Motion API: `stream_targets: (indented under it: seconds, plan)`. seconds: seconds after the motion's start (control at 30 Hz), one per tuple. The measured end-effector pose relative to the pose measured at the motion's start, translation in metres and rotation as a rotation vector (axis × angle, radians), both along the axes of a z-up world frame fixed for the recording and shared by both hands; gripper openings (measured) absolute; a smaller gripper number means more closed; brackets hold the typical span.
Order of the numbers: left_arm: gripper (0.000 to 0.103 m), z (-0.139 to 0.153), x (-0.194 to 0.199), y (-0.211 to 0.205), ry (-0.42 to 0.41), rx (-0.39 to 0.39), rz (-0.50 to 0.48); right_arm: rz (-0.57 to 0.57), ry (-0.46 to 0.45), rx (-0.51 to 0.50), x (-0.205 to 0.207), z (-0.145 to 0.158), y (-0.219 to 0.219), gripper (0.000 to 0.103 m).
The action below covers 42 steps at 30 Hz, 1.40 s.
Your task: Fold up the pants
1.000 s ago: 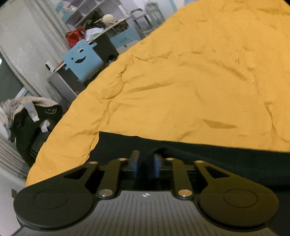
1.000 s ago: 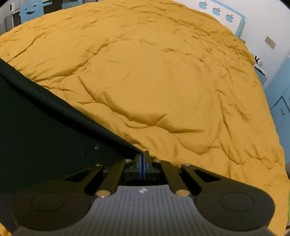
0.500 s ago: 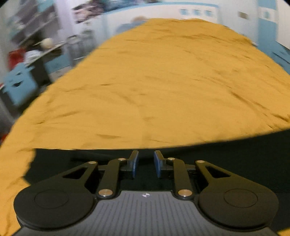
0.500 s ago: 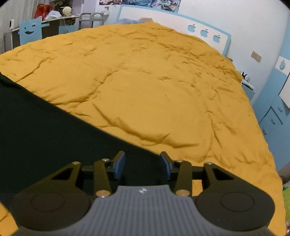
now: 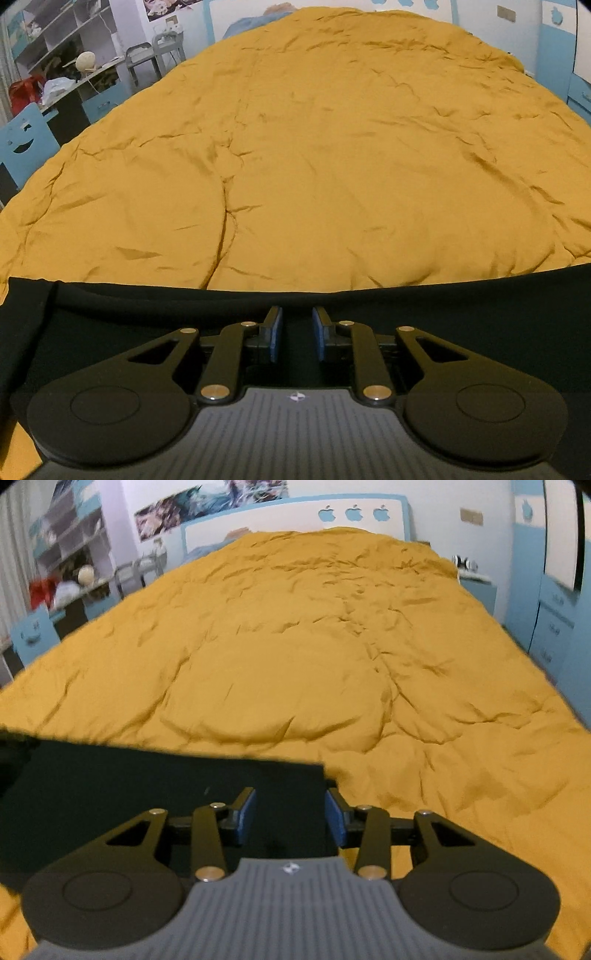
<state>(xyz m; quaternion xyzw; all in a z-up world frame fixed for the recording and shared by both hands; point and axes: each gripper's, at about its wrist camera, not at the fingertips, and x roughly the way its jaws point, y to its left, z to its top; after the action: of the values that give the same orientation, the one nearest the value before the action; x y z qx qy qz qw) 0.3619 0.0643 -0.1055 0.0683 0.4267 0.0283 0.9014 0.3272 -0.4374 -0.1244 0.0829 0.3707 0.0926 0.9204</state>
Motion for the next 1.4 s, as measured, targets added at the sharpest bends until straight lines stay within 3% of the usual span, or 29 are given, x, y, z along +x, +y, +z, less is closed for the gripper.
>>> stream_targets:
  seconds: [0.33,0.5,0.63,0.67,0.7,0.73,0.8,0.9,1.13,1.27,1.4]
  plan:
    - [0.023,0.002,0.01,0.0,0.048,0.002,0.001,0.092,0.111,0.247,0.072,-0.047,-0.035,0.038]
    - [0.023,0.002,0.011,-0.006,0.055,0.014,0.005,0.119,0.117,0.371,0.074,-0.055,-0.05,0.031]
    - [0.023,0.004,0.012,-0.009,0.052,0.001,0.003,0.104,0.095,0.412,0.068,-0.053,-0.052,0.026]
    - [0.023,0.005,0.011,-0.009,0.047,-0.005,-0.004,0.098,0.086,0.415,0.065,-0.05,-0.05,0.022]
    - [0.023,0.006,0.01,-0.011,0.041,-0.012,-0.013,0.08,0.076,0.419,0.062,-0.045,-0.05,0.001]
    - [0.023,0.008,0.009,-0.014,0.035,-0.019,-0.027,0.035,0.077,0.42,0.061,-0.04,-0.053,0.0]
    - [0.023,0.01,0.009,-0.021,0.034,-0.024,-0.054,0.009,0.083,0.43,0.059,-0.034,-0.057,0.0]
    - [0.023,0.009,0.011,-0.033,0.037,-0.008,-0.079,-0.015,0.126,0.315,0.062,-0.039,-0.049,0.0]
    - [0.023,0.009,0.004,-0.043,0.029,-0.006,-0.08,-0.097,0.145,0.285,0.064,-0.049,-0.038,0.001]
    - [0.023,0.021,-0.012,-0.046,0.001,-0.027,-0.069,-0.102,0.128,0.252,0.043,-0.028,-0.039,0.025]
    - [0.023,0.033,-0.037,-0.052,-0.021,-0.063,-0.057,-0.141,0.133,0.294,-0.008,-0.01,-0.049,0.035]
